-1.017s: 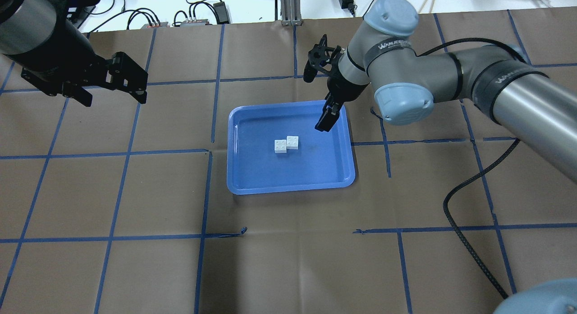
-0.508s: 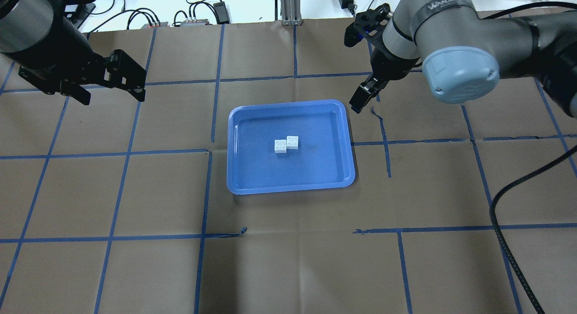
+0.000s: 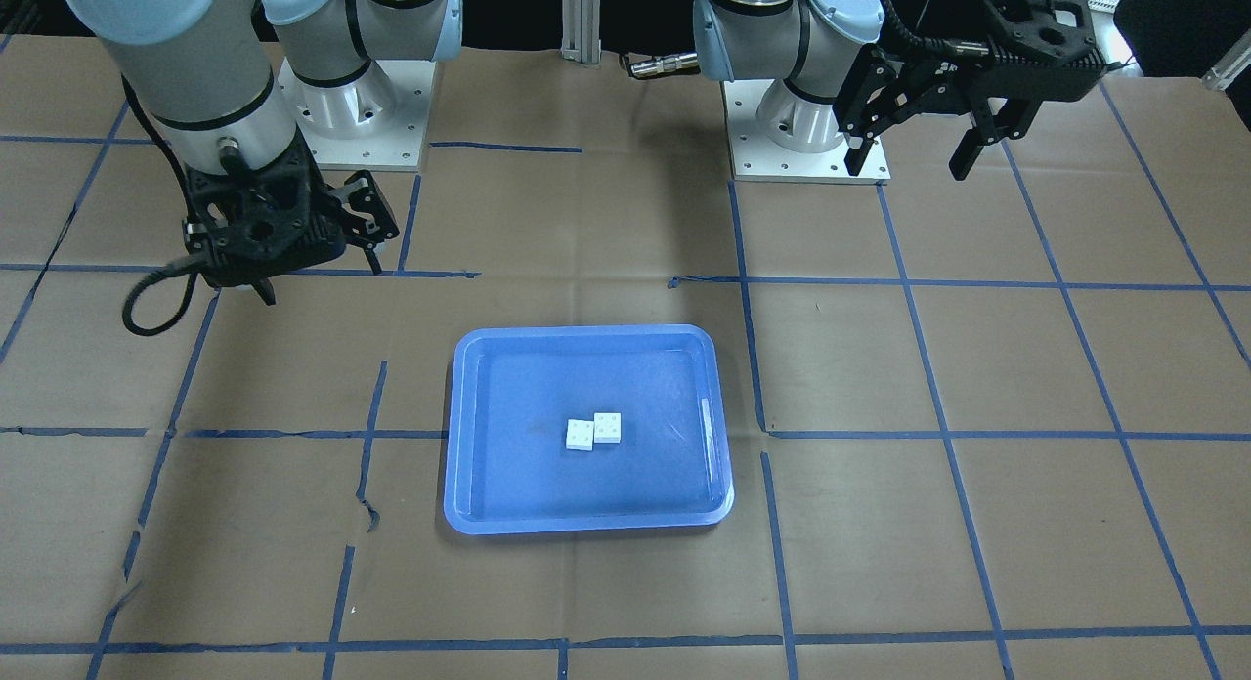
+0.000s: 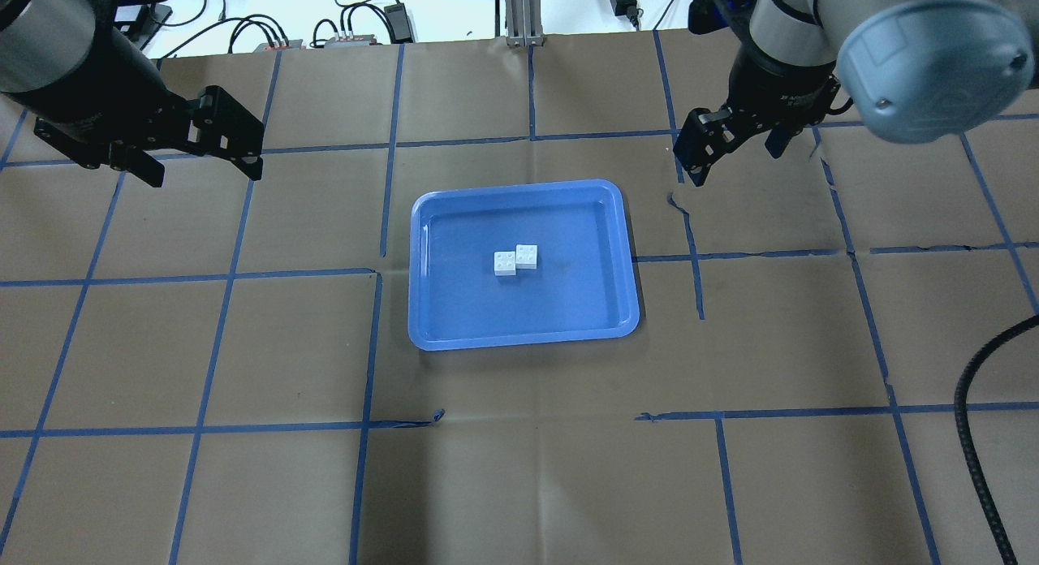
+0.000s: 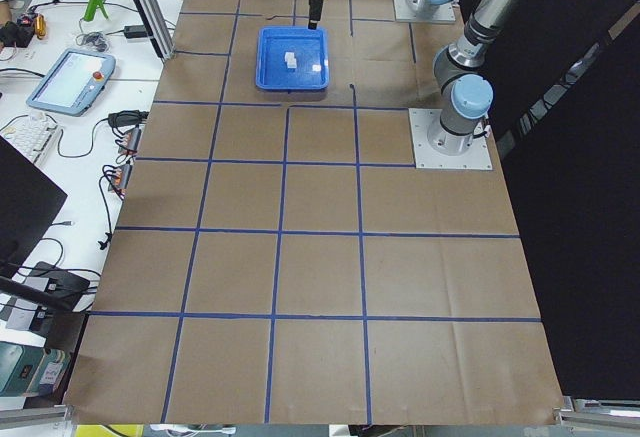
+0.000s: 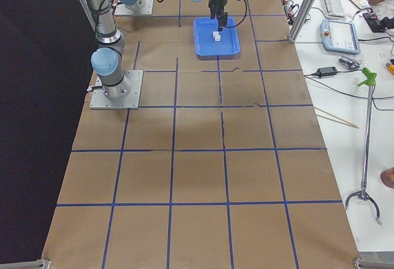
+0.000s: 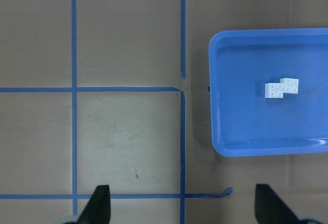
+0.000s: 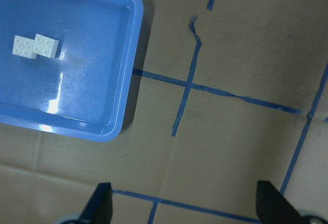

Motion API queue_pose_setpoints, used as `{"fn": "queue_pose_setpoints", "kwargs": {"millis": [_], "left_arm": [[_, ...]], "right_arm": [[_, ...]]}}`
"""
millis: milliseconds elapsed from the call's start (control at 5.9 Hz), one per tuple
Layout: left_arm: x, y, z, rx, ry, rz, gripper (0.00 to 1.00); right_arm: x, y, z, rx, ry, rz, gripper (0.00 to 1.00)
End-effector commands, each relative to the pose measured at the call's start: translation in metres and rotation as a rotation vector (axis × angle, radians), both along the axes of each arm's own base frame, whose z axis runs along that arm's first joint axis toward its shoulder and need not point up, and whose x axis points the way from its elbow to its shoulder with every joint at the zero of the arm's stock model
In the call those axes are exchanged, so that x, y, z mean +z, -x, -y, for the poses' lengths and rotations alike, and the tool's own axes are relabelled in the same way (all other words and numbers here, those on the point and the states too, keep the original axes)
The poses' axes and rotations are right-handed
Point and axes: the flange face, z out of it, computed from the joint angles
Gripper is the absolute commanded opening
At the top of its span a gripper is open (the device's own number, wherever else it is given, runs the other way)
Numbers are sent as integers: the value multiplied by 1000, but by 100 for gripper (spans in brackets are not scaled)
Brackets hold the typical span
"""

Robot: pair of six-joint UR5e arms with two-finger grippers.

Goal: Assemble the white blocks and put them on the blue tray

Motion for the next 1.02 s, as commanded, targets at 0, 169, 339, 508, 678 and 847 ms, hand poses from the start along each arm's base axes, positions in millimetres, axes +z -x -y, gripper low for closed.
{"fn": "queue_pose_setpoints", "kwargs": {"millis": [0, 169, 339, 508, 678, 847], "left_arm": [[0, 0, 0, 2, -1, 9, 100], [0, 1, 0, 3, 1, 6, 100], [0, 1, 0, 3, 1, 3, 99], [0, 1, 1, 2, 1, 0, 99], [0, 1, 1, 4, 1, -2, 99], [0, 1, 1, 2, 0, -2, 99]], "right_arm": [[33, 7, -23, -136, -8, -3, 100], [33, 18, -22, -176, -16, -1, 100], [32, 20, -22, -180, -17, -1, 100], [32, 19, -22, -178, -18, 0, 100], [33, 17, -24, -175, -14, 1, 100], [34, 17, -24, -174, -11, 1, 100]]}}
